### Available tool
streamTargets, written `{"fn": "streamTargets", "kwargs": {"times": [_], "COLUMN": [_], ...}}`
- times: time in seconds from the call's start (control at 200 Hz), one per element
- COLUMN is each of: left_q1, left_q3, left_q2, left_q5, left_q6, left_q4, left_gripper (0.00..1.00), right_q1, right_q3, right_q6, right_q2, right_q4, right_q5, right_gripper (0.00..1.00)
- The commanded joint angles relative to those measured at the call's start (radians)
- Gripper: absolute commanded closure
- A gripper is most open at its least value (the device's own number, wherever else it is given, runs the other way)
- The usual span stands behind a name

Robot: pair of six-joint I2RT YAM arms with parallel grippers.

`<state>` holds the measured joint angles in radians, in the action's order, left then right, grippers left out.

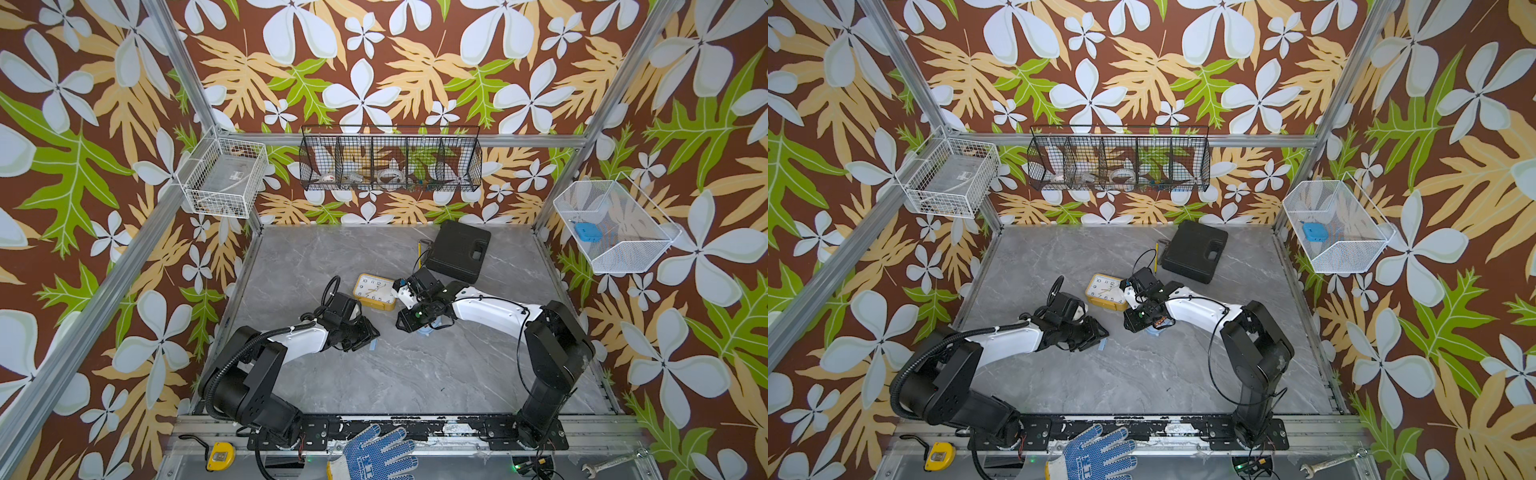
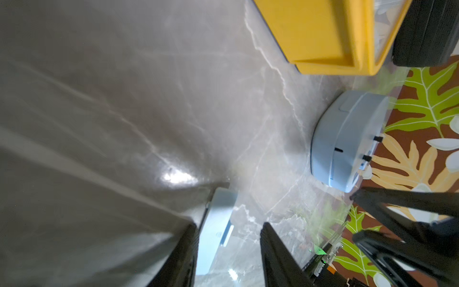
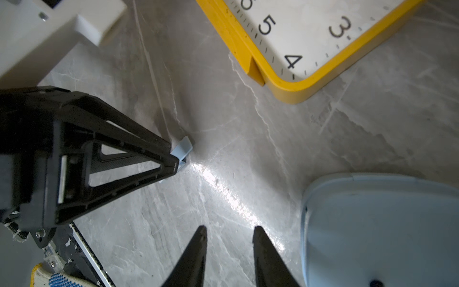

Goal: Insert the battery into the alarm
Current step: Adjust the cover at the center of the board.

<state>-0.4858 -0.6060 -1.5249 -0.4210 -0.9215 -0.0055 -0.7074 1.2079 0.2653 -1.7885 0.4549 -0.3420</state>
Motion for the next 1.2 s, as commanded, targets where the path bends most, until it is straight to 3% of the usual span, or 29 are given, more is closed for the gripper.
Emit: {"fn": "streamTargets", "kwargs": {"times": [0.0, 0.28, 0.53, 0.851, 1.196], "left_q1": [-0.026, -0.071, -0.064, 0.136, 0.157], "left_q3": [0.012, 0.004, -0.025, 0.038, 0.029], "left_q2": [-0.019, -0.021, 0.141, 0.343, 0.297], "left_q5": [-0.006, -0.022, 0.146, 0.189, 0.157], "left_q6": [-0.063, -0.152, -0.112, -0.090, -0.062], "left_q4": [-0.117, -0.032, -0.144, -0.159, -0.118], "left_gripper": [0.56, 0.56, 0.56, 0.56, 0.56], "right_q1": [-0.001, -0.001, -0.007, -0.084, -0.085], "right_q3": [-0.004, -0.052, -0.036, 0.106, 0.153], "right_q6": [0.016, 0.022, -0.040, -0.128, -0.098], "right_q2": [0.007, 0.038, 0.043, -0.124, -0.205], "right_q4": [0.022, -0.016, -0.027, 0.075, 0.077], "right_q5": [-0.008, -0.017, -0.061, -0.109, -0.088], "right_gripper": [0.65, 0.68, 0.71, 0.72, 0.67]}}
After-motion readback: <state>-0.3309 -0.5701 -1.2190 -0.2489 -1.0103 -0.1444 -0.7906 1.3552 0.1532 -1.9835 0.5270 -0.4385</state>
